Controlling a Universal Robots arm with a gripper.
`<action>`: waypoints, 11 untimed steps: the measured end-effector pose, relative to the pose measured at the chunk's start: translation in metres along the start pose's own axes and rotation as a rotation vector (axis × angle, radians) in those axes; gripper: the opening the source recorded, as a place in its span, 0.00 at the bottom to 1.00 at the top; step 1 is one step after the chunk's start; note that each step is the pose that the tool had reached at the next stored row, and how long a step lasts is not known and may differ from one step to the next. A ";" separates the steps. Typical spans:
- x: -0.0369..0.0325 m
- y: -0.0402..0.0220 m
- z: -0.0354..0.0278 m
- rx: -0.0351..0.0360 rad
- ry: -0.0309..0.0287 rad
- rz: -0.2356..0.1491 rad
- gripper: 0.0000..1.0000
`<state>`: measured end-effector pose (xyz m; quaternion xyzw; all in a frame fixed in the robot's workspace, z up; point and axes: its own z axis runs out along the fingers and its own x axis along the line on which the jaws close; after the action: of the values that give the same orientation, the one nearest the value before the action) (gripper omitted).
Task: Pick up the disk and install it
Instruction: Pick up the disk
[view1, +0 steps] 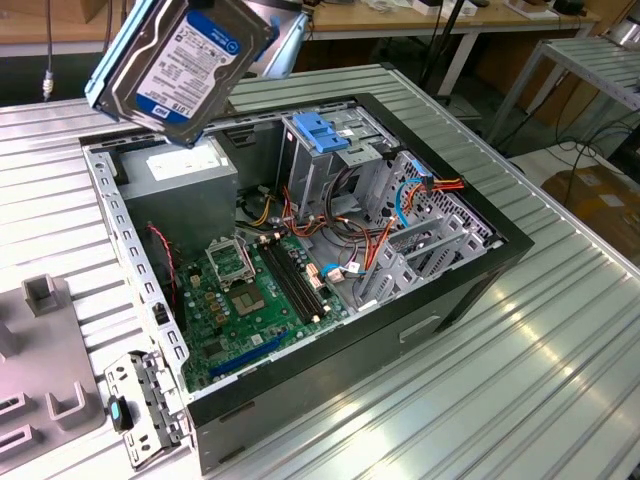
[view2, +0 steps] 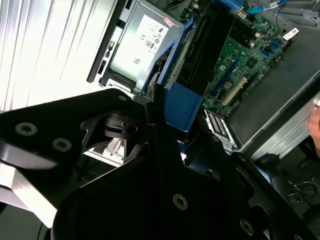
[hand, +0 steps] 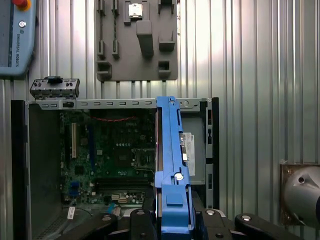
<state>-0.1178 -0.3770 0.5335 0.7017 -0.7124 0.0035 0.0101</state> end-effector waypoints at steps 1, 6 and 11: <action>-0.0001 -0.0036 0.0000 -0.0001 0.0000 0.000 0.37; -0.0004 -0.0225 -0.0002 -0.0008 0.0000 0.000 0.37; -0.0004 -0.0243 -0.0002 -0.0008 0.0000 0.000 0.37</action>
<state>-0.0935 -0.3769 0.5335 0.7017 -0.7124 0.0033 0.0103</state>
